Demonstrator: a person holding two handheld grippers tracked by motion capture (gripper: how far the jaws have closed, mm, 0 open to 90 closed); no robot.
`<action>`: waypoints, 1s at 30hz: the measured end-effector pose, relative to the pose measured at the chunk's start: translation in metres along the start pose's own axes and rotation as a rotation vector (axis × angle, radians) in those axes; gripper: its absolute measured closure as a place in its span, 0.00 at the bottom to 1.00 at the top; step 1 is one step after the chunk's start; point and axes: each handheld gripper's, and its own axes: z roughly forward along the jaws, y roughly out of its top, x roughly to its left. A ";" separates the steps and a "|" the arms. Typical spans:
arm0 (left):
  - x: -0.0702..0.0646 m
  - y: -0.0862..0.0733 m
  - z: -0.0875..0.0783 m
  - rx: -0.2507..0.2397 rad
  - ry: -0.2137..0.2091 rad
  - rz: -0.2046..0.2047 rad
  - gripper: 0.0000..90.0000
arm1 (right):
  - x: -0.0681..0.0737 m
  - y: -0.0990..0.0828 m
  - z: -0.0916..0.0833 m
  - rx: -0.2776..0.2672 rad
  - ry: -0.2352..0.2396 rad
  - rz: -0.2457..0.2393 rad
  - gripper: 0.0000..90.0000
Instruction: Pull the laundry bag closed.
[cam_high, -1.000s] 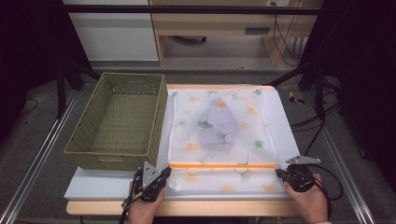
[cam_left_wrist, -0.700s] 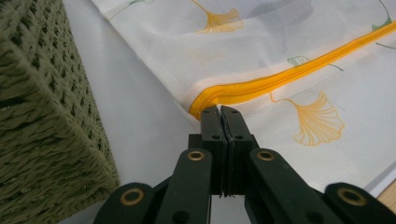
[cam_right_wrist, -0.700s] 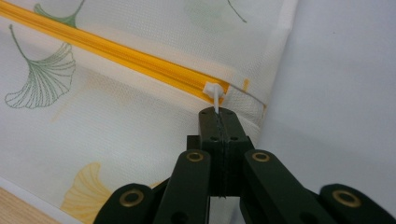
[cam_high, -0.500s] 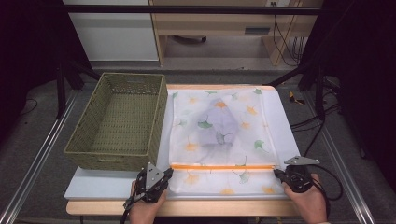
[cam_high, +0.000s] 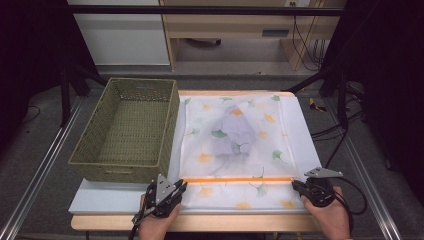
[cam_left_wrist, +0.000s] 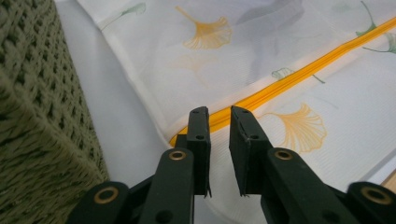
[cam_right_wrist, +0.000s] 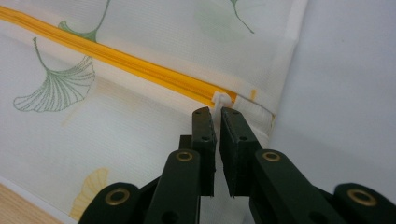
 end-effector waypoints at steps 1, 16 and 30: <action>-0.002 0.001 0.000 -0.005 0.002 0.007 0.84 | 0.001 0.000 0.000 -0.001 -0.003 -0.001 0.91; -0.020 0.020 -0.003 -0.085 -0.039 0.066 0.50 | 0.012 0.012 -0.008 -0.124 -0.021 -0.032 0.40; -0.031 0.050 -0.002 -0.117 -0.103 0.065 0.15 | 0.027 0.039 -0.030 -0.322 -0.052 -0.081 0.10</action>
